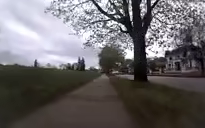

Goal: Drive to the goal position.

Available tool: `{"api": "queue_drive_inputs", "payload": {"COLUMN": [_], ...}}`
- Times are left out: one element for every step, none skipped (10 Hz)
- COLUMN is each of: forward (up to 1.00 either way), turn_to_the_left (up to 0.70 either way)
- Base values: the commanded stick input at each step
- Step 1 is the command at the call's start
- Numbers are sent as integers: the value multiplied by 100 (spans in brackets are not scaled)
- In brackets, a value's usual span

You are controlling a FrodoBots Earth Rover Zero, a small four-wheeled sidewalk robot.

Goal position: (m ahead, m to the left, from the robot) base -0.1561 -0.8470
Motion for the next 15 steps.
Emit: {"api": "queue_drive_inputs", "payload": {"forward": [100,100,100,100,100,100,100,100,100,100,100,100,100,100,100], "turn_to_the_left": [40,40,16,0,0,0,0,0,0,0,0,0,0,0,0]}}
